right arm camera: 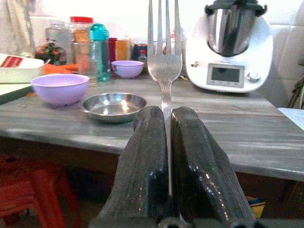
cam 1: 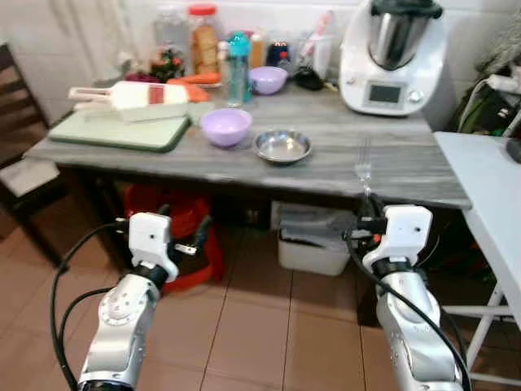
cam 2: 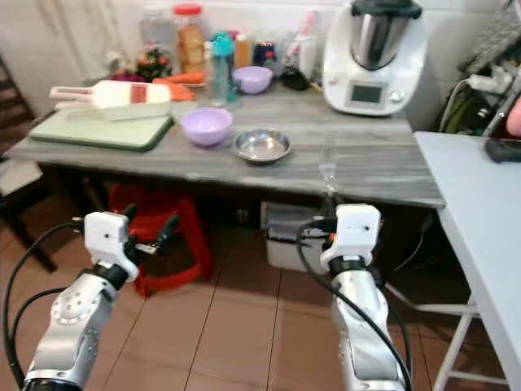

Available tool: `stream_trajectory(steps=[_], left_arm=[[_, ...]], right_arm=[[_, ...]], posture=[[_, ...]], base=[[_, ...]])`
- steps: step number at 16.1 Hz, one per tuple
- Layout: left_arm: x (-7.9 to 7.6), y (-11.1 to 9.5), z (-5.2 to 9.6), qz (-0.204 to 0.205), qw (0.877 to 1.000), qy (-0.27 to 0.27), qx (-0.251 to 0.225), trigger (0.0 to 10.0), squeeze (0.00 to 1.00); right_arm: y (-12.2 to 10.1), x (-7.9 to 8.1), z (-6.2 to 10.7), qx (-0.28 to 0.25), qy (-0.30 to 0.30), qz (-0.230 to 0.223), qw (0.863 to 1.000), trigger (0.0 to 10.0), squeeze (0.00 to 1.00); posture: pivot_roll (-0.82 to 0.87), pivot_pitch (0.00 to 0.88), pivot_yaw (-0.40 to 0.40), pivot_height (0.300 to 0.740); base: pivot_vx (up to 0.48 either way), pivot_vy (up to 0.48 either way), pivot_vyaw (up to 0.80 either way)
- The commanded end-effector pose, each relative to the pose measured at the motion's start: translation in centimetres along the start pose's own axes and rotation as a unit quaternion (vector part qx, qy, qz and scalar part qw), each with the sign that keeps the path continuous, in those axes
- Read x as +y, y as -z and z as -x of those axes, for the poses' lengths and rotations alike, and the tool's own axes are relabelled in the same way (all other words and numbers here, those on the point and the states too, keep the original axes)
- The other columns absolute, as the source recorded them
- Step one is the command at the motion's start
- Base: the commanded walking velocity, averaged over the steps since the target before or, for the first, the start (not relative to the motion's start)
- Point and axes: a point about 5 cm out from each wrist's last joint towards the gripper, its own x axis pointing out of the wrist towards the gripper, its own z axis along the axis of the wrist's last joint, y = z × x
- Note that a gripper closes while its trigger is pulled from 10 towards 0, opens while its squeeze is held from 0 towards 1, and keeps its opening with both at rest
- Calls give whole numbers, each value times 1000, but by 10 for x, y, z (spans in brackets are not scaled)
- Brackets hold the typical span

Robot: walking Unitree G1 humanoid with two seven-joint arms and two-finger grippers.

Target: Setting the table

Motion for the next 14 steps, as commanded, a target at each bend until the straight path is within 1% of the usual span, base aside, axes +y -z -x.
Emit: stream_trajectory(steps=[1,7,10,14], left_arm=[[-8,-1,-3,2,1000,13,-2,10000,0],[-10,0,-4,0,1000,18,-1,10000,0],[-10,1,-3,0,1000,20,0,10000,0],[-10,1,-3,1,1000,20,0,10000,0]], right_arm=[[-2,-11,0,-4,15,4,1000,10000,0],[-1,-11,0,-2,15,0,1000,10000,0],[0,-11,1,2,19,-13,1000,10000,0],[0,-10,0,4,19,-15,1000,10000,0]], posture=[[44,0,3,740],[46,0,3,740],[49,0,2,740],[50,0,1,740]], base=[[319,0,0],[321,0,0],[321,0,0],[320,0,0]])
